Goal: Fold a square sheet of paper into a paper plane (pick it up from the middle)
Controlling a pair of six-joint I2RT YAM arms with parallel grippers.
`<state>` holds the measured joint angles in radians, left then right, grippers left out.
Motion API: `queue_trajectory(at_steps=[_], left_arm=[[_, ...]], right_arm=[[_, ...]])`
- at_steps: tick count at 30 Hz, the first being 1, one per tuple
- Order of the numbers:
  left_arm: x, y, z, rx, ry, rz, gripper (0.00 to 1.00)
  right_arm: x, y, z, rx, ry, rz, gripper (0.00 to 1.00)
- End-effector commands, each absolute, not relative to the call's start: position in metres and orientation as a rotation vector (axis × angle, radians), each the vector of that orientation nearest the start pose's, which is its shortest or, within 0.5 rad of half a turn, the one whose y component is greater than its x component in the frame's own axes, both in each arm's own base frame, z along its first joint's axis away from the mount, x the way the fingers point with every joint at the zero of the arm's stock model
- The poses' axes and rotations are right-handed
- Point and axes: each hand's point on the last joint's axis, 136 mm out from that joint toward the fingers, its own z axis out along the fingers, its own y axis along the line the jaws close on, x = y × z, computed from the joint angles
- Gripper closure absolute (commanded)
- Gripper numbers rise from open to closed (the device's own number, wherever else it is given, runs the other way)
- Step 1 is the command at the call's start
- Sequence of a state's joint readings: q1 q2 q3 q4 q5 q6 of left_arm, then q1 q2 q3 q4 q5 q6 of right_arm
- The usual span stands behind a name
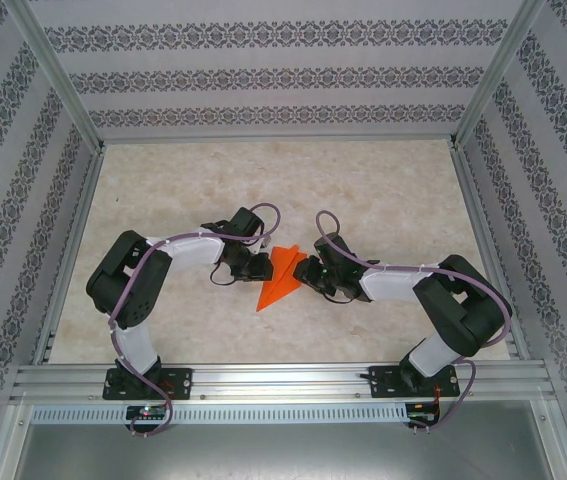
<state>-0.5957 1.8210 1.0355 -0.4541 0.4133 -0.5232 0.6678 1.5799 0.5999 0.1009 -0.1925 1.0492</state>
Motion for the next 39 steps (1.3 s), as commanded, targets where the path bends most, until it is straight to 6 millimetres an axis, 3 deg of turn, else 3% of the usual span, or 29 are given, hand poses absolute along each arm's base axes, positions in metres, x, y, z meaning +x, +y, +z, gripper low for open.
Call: queue_trajectory(at_steps=[1,18,30,39], left_arm=[[0.267,-0.265,0.011,0.239,3.010,-0.784,0.80],[0.261,-0.267,0.007,0.232,3.032,-0.818,0.79],[0.260,-0.274,0.011,0.236,3.029,-0.887,0.80],[0.260,-0.280,0.017,0.231,3.017,-0.936,0.80]], right_arm=[[0.260,0.263,0.021,0.395,2.637,0.972,0.66],[0.248,0.252,0.019,0.398,2.651,0.934,0.71],[0.253,0.261,0.029,0.393,2.584,1.035,0.71],[0.264,0.251,0.037,0.400,2.528,1.071,0.69]])
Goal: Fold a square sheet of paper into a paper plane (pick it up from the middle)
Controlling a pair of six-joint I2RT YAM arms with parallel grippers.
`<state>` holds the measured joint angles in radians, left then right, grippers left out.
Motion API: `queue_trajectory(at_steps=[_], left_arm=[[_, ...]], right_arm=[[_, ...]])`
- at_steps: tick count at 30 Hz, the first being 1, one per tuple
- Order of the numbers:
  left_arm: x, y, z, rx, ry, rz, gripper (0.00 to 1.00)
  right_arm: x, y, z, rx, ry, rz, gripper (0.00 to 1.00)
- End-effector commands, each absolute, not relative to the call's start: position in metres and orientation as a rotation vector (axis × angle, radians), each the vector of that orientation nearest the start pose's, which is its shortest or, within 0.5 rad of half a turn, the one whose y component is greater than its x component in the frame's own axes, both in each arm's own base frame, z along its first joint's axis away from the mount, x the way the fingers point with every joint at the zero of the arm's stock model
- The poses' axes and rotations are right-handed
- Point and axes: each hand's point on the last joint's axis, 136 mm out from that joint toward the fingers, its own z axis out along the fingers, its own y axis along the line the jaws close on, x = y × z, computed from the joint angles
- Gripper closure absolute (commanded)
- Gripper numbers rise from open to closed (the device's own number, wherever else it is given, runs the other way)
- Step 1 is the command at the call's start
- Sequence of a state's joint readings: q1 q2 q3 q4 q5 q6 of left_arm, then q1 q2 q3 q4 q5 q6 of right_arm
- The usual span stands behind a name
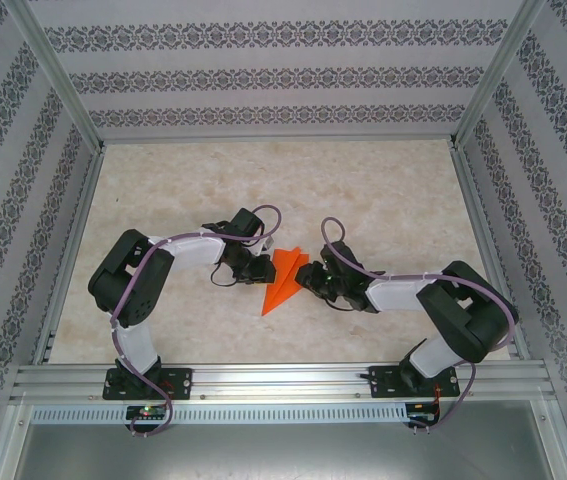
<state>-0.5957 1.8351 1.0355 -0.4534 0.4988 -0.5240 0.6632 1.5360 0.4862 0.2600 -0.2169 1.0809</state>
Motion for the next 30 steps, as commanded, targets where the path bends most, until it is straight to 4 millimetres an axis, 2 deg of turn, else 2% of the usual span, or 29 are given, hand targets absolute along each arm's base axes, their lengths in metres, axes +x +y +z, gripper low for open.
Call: queue_trajectory(at_steps=[1,6,15,20,26,28,30], left_arm=[[0.260,-0.279,0.017,0.228,3.019,-0.938,0.80],[0.259,-0.285,0.021,0.217,3.010,-0.995,0.80],[0.263,-0.287,0.025,0.200,2.994,-1.000,0.80],[0.263,-0.286,0.025,0.184,2.992,-0.990,0.80],[0.264,-0.286,0.024,0.173,2.991,-0.996,0.81],[0.264,-0.286,0.024,0.168,2.989,-0.997,0.81],[0.265,-0.286,0.026,0.167,2.983,-0.998,0.81]], right_arm=[[0.267,0.251,0.039,0.391,2.521,1.088,0.68],[0.274,0.261,0.047,0.334,2.488,1.180,0.65],[0.288,0.266,0.043,0.264,2.494,1.238,0.61],[0.286,0.271,0.049,0.236,2.445,1.310,0.58],[0.280,0.285,0.059,0.141,2.427,1.356,0.57],[0.277,0.287,0.056,0.139,2.440,1.341,0.57],[0.274,0.280,0.047,0.185,2.461,1.282,0.56]])
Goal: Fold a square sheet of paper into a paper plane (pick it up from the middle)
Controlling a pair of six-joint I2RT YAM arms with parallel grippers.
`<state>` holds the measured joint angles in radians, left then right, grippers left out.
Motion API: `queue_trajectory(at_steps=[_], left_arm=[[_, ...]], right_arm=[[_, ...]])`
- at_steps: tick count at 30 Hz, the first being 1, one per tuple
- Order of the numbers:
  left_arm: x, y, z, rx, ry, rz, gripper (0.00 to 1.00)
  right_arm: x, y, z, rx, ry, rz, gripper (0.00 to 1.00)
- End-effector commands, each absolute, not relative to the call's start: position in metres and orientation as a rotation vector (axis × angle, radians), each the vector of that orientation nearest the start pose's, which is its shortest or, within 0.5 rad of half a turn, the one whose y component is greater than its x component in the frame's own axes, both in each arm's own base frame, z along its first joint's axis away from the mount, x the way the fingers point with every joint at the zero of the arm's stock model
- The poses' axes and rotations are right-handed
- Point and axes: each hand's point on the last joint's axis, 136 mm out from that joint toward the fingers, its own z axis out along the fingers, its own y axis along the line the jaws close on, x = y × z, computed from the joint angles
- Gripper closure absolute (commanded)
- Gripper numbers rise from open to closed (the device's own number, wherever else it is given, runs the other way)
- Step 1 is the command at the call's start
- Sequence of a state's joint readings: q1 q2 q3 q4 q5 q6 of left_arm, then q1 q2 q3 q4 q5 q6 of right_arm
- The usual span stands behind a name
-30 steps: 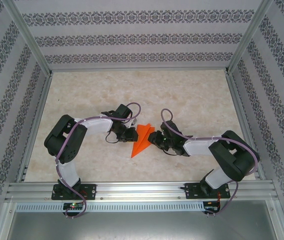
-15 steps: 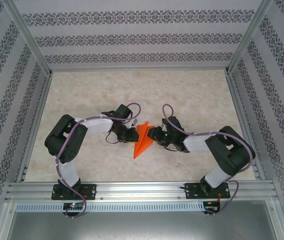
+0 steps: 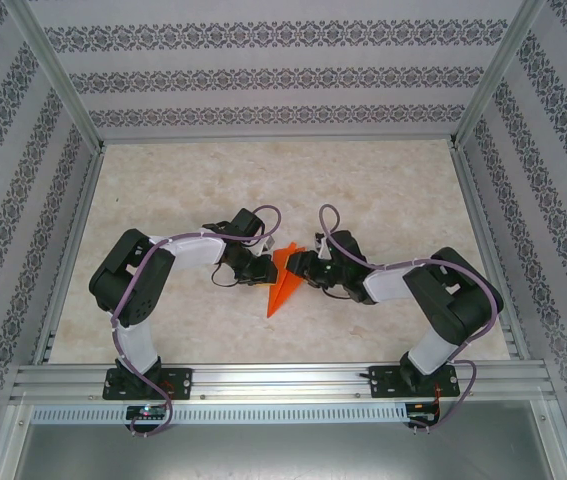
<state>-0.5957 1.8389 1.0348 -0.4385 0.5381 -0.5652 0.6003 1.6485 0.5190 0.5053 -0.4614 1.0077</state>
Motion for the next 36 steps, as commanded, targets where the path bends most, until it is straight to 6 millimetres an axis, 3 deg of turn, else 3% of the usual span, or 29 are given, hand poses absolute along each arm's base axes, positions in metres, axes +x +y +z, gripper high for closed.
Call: queue_trajectory(at_steps=[1,7,15,28,32,36], left_arm=[[0.265,-0.286,0.026,0.167,2.983,-0.996,0.81],[0.265,-0.286,0.026,0.165,2.983,-1.003,0.82],[0.263,-0.284,0.026,0.163,2.984,-0.999,0.85],[0.264,-0.286,0.032,0.163,2.964,-1.013,0.84],[0.266,-0.287,0.049,0.157,2.920,-1.039,0.82],[0.275,-0.278,0.076,0.131,2.830,-0.978,0.78]], right_arm=[[0.273,0.278,0.046,0.202,2.459,1.276,0.57],[0.264,0.286,0.044,0.198,2.469,1.287,0.57],[0.277,0.297,0.046,0.223,2.433,1.289,0.61],[0.282,0.299,0.041,0.220,2.455,1.259,0.84],[0.284,0.299,0.048,0.196,2.468,1.243,0.92],[0.283,0.285,0.058,0.117,2.538,1.058,0.95]])
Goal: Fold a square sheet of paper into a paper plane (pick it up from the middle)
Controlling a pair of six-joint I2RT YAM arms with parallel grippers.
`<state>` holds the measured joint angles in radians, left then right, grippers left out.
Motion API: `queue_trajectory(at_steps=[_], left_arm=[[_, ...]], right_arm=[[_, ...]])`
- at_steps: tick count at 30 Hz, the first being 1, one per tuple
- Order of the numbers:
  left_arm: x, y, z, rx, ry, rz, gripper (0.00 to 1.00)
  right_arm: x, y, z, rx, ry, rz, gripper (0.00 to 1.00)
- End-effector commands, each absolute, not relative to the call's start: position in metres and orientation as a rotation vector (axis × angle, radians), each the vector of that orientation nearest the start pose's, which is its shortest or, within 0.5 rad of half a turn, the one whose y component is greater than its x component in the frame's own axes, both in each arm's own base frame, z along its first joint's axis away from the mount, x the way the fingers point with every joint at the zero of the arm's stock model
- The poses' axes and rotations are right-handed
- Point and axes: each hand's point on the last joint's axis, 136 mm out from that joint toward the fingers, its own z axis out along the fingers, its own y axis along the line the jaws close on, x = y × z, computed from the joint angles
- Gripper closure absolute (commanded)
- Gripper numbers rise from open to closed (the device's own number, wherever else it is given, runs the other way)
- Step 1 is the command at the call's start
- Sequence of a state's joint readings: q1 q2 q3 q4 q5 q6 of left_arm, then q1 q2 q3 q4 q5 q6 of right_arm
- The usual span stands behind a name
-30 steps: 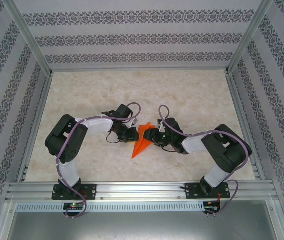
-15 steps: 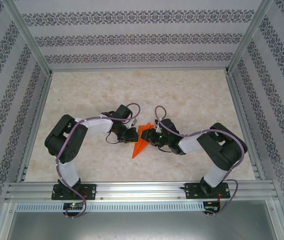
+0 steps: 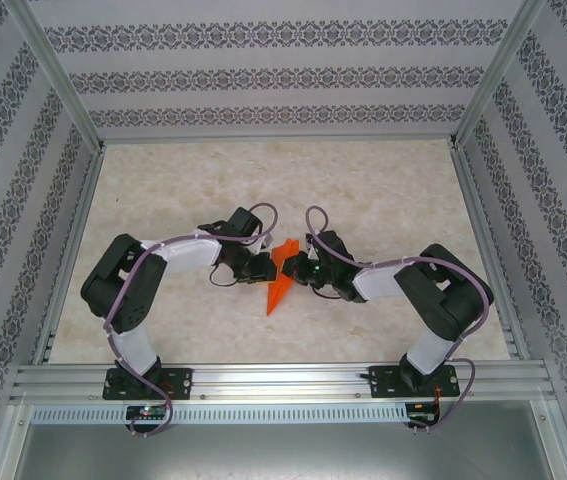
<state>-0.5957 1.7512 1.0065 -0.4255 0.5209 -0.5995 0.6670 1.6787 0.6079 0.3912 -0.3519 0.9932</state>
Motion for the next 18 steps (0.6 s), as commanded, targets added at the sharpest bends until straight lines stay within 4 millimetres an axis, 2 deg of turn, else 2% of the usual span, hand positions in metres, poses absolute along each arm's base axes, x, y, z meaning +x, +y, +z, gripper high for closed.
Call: queue_trajectory(at_steps=[1,6,9,12,15,18], left_arm=[[0.278,-0.275,0.082,0.123,2.806,-0.955,0.77],[0.292,-0.242,0.109,0.020,2.690,-0.742,0.74],[0.299,-0.218,0.111,-0.062,2.671,-0.588,0.74],[0.302,-0.203,0.112,-0.131,2.652,-0.535,0.73],[0.302,-0.191,0.109,-0.206,2.645,-0.500,0.73],[0.300,-0.174,0.102,-0.309,2.645,-0.445,0.74]], right_arm=[[0.284,0.281,0.064,0.091,2.547,1.007,0.95],[0.285,0.230,0.100,-0.060,2.618,0.526,0.94],[0.287,0.191,0.123,-0.090,2.639,0.194,0.92],[0.287,0.161,0.142,-0.121,2.637,-0.129,0.92],[0.286,0.149,0.149,-0.211,2.636,-0.426,0.94],[0.289,0.161,0.140,-0.300,2.649,-0.583,0.97]])
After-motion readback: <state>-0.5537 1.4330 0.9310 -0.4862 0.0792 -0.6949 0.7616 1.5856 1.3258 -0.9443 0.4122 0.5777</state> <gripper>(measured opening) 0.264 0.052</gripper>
